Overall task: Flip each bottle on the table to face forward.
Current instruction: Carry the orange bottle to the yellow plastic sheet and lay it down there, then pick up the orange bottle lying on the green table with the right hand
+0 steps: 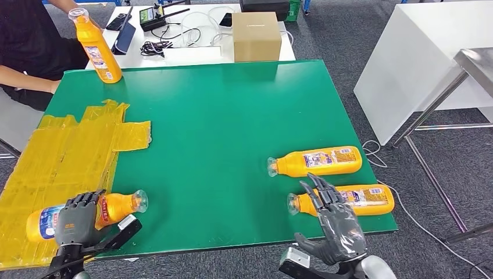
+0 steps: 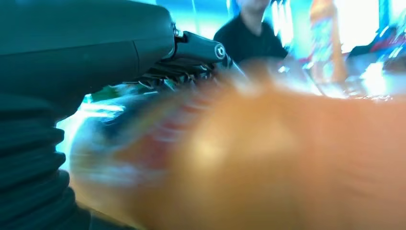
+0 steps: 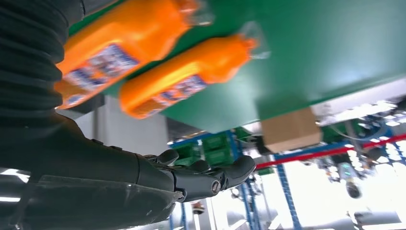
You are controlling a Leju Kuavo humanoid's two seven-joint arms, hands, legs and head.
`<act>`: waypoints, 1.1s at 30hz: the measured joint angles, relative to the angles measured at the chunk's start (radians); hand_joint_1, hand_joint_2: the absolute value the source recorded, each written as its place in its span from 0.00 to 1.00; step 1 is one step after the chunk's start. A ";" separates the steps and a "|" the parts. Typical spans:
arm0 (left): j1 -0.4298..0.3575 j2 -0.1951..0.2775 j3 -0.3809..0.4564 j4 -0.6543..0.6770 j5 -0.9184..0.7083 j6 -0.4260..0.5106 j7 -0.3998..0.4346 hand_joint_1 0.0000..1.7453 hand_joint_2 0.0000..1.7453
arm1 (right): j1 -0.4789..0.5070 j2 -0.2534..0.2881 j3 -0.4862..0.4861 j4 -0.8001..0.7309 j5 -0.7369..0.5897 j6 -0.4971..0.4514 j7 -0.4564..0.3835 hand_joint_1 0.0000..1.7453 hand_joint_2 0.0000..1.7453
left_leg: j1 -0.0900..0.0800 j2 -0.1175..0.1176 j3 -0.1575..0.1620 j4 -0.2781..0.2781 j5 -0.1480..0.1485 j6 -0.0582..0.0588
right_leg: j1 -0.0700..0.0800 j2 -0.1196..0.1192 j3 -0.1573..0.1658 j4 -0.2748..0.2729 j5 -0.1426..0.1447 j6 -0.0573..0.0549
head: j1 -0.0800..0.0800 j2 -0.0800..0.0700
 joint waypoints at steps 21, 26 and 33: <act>0.059 -0.021 0.052 -0.067 0.428 -0.003 -0.179 0.00 0.00 | 0.320 -0.195 -0.341 -0.111 -0.041 0.072 0.142 0.00 1.00 | 0.000 0.000 0.002 0.000 -0.001 0.000 | 0.000 0.000 0.001 0.000 0.000 0.000 | 0.000 0.000; 0.106 -0.070 0.085 -0.226 0.576 -0.025 -0.247 0.00 0.00 | 0.378 -0.174 -0.396 -0.125 -0.027 0.080 0.149 0.00 1.00 | 0.000 0.000 0.001 0.000 -0.002 0.001 | 0.000 0.000 0.001 0.000 0.000 0.000 | 0.000 0.000; 0.127 -0.099 0.105 -0.310 0.582 -0.029 -0.250 0.00 0.00 | 0.399 -0.157 -0.425 -0.131 -0.025 0.082 0.149 0.00 1.00 | 0.000 0.000 0.002 0.000 -0.002 0.001 | 0.000 0.000 0.001 0.000 0.000 0.000 | 0.000 0.000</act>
